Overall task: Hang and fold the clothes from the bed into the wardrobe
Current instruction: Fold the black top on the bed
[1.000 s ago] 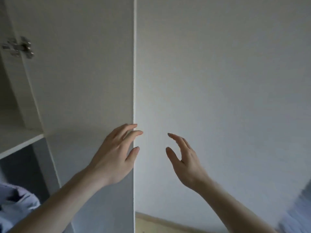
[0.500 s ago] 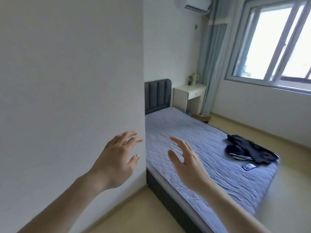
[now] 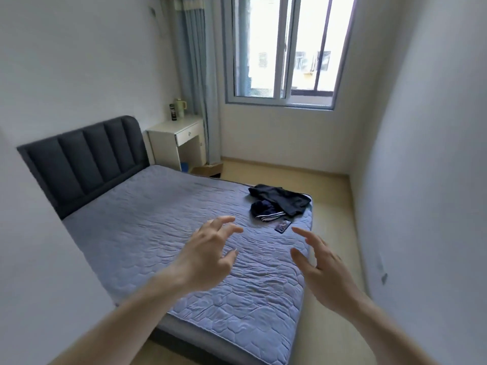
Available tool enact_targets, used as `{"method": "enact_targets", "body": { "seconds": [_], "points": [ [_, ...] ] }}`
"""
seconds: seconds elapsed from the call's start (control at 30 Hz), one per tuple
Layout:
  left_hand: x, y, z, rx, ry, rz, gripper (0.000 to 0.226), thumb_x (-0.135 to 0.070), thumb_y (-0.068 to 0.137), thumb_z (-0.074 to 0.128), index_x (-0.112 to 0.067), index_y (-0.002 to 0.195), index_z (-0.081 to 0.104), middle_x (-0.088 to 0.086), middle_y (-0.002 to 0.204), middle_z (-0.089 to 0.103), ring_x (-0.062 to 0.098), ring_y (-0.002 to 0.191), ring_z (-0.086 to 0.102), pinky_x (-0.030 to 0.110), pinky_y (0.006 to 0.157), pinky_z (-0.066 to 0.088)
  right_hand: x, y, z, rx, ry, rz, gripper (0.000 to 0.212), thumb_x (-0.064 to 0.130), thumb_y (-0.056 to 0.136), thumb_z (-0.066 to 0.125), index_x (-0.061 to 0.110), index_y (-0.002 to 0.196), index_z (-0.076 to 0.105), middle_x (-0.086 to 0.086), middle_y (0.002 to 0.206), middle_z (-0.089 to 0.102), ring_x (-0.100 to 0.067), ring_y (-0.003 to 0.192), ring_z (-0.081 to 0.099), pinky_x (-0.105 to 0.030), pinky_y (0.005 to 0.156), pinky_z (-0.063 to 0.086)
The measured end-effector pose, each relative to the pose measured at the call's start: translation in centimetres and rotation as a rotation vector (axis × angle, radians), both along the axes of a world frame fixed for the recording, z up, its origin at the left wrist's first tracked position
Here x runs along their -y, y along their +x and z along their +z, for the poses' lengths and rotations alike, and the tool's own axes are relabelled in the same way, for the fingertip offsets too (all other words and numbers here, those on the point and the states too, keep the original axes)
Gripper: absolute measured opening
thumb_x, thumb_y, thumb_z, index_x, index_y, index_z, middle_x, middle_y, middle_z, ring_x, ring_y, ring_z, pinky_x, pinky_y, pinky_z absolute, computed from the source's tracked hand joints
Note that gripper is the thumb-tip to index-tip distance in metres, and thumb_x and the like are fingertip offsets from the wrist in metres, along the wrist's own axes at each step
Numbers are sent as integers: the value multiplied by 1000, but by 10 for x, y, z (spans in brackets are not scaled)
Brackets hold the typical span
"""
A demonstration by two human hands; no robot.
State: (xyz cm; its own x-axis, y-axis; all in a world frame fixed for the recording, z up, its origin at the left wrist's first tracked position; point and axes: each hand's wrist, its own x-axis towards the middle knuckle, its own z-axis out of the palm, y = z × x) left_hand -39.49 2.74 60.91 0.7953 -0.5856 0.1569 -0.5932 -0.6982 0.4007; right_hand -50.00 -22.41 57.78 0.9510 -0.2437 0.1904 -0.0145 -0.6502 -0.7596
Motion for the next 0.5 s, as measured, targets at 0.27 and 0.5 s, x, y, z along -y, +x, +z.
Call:
{"method": "enact_targets", "body": {
  "seconds": [0.27, 0.5],
  "points": [
    [182, 99, -32, -76, 2, -134, 48, -40, 97, 57, -40, 144, 47, -20, 159, 29, 7, 147, 28, 34, 122, 26, 163, 71, -23, -51, 18, -130, 39, 39, 103, 57, 45, 141, 49, 25, 139, 51, 6, 123, 45, -24, 99, 36],
    [326, 177, -65, -154, 16, -41, 48, -39, 97, 55, -37, 144, 48, -18, 158, 30, 9, 143, 32, 37, 120, 29, 309, 168, -49, -159, -2, -16, 40, 41, 102, 57, 45, 141, 48, 26, 137, 47, 3, 128, 42, -23, 103, 34]
  ]
}}
